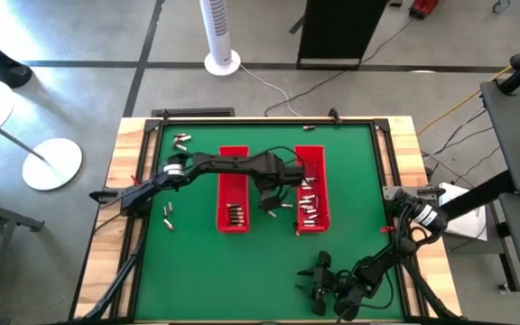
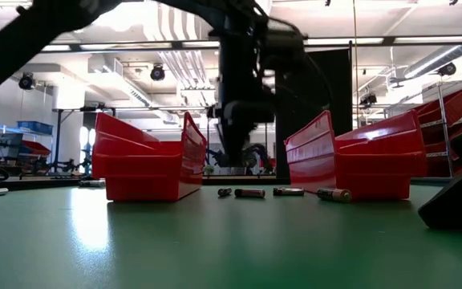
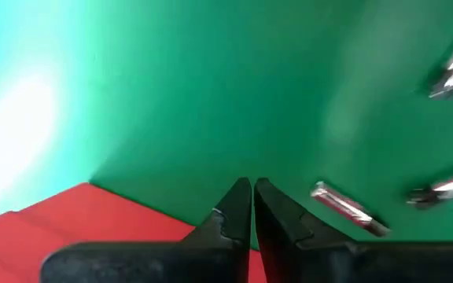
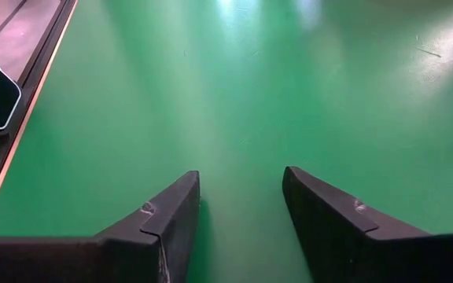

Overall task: Sort batteries
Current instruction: Adjust the batteries on the table

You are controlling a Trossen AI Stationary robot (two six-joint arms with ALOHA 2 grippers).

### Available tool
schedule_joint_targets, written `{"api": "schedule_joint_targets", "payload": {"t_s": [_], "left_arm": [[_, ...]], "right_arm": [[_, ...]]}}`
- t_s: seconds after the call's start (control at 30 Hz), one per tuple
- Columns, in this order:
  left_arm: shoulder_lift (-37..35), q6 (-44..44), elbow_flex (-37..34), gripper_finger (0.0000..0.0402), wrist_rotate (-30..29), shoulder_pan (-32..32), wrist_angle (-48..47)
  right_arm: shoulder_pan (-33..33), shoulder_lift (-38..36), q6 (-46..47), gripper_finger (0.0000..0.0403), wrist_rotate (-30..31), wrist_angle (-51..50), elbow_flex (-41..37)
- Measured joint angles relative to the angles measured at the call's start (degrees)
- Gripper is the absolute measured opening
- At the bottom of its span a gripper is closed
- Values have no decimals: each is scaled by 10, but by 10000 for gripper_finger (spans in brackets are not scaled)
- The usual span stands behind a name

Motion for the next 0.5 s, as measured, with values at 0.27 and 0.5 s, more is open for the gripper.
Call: {"api": "schedule_joint_targets", "payload": {"t_s": [0.27, 0.5], "left_arm": [[-75, -59, -132, 0, 50, 6, 93], [-74, -40, -170, 0, 81, 5, 155]], "right_arm": [[0, -1, 8, 189, -2, 0, 0], [-1, -1, 7, 189, -3, 1, 0]]}}
